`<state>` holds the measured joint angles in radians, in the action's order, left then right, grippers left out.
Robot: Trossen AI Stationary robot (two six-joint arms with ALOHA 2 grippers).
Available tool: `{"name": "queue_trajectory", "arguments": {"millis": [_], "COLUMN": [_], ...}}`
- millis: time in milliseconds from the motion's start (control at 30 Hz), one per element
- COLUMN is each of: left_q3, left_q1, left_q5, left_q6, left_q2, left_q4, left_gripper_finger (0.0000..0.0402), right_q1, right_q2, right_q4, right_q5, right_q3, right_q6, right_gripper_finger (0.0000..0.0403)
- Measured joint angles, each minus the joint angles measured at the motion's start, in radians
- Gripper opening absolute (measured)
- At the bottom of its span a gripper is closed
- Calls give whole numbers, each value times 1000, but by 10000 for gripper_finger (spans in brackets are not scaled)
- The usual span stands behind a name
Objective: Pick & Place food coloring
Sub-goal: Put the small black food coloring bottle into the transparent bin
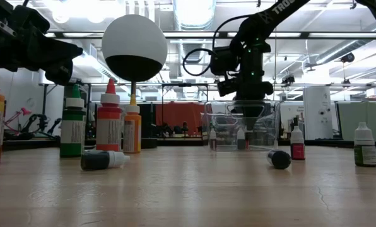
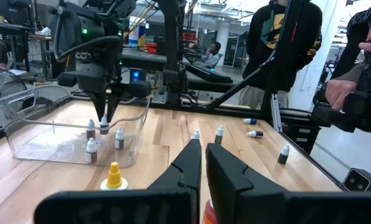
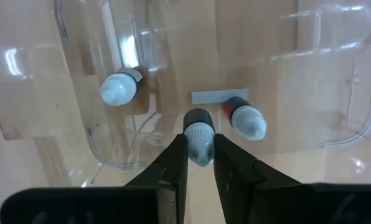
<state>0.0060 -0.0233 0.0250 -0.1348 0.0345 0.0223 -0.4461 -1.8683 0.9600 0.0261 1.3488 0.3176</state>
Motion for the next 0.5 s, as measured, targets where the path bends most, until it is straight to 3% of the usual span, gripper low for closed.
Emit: {"name": "queue_trajectory", "arguments": {"millis": [500], "left_q3": [0], "left_q1": [0], "left_q5": [0], "left_q6": [0], "left_q2": [0], "left_q4": [0], "left_gripper_finger": [0], "right_q1": [0], "right_q2": [-1], "right_q4": [-5], "right_q5": [0], "right_q3": [-14], "right_q6": [3], "right_gripper_finger": [56]}}
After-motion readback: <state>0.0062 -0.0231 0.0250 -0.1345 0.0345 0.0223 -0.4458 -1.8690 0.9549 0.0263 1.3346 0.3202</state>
